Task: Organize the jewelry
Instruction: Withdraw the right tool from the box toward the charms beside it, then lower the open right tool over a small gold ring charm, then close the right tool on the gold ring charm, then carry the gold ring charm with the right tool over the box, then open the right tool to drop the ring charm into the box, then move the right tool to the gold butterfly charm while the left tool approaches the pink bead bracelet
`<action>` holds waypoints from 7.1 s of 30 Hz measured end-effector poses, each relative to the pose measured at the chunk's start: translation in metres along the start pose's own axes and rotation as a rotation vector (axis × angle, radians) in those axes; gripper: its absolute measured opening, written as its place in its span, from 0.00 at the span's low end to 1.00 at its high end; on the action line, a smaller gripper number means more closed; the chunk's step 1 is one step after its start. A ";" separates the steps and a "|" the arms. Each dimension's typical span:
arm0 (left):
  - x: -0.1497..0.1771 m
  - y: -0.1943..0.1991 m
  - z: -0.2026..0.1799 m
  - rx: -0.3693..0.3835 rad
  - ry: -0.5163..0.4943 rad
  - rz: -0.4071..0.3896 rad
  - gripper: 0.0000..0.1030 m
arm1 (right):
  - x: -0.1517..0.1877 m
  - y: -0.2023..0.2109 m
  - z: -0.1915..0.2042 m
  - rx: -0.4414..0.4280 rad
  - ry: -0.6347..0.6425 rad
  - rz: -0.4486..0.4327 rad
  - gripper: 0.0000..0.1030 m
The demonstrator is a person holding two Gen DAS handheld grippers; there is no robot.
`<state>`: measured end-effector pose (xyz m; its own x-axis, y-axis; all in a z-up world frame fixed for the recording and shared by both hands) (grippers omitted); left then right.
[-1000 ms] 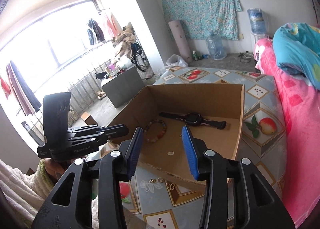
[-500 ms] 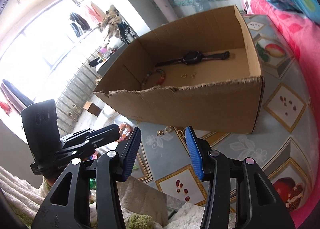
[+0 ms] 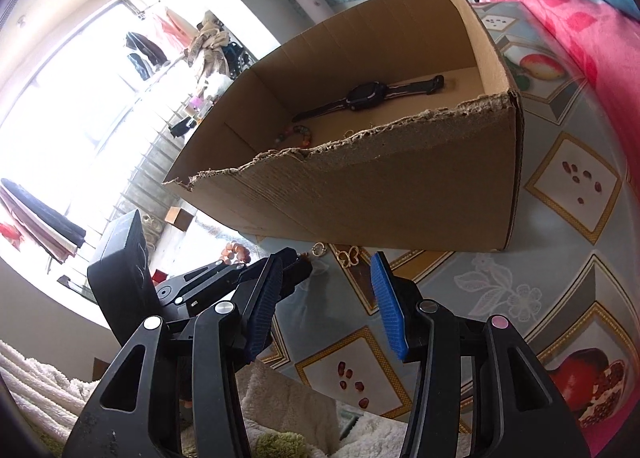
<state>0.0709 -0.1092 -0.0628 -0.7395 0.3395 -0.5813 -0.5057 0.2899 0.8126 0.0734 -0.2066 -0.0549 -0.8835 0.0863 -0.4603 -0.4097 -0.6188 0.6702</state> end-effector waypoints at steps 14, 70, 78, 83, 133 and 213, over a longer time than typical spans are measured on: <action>-0.007 -0.011 -0.010 -0.095 -0.031 -0.033 0.12 | 0.000 0.001 -0.008 -0.020 -0.023 -0.006 0.44; 0.034 0.019 0.005 -0.051 -0.027 -0.029 0.12 | -0.005 -0.093 0.044 0.292 0.477 0.164 0.13; 0.034 0.019 0.005 -0.053 -0.030 -0.029 0.12 | 0.001 -0.104 0.057 0.305 0.489 0.163 0.13; 0.034 0.019 0.005 -0.054 -0.031 -0.029 0.12 | -0.001 -0.095 0.058 0.304 0.486 0.152 0.14; -0.066 0.119 0.021 0.083 -0.056 -0.259 0.12 | -0.102 0.040 0.061 0.061 0.352 -0.149 0.08; 0.027 0.023 0.086 -0.189 0.166 0.132 0.18 | 0.025 -0.012 0.035 0.127 0.037 0.072 0.36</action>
<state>0.0775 -0.0159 -0.0630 -0.8592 0.2079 -0.4675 -0.4624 0.0754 0.8834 0.0487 -0.1697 -0.0542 -0.9035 0.0148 -0.4283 -0.3732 -0.5187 0.7692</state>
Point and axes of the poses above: each gripper's, at about its wrist camera, not at the fingertips, and y roughly against the way its jaws point, z to its left, x to its underside, the point moved 4 cm from there along -y, roughly the way its jaws point, and after that the axes turned 7 degrees about z, right-handed, at the moved point
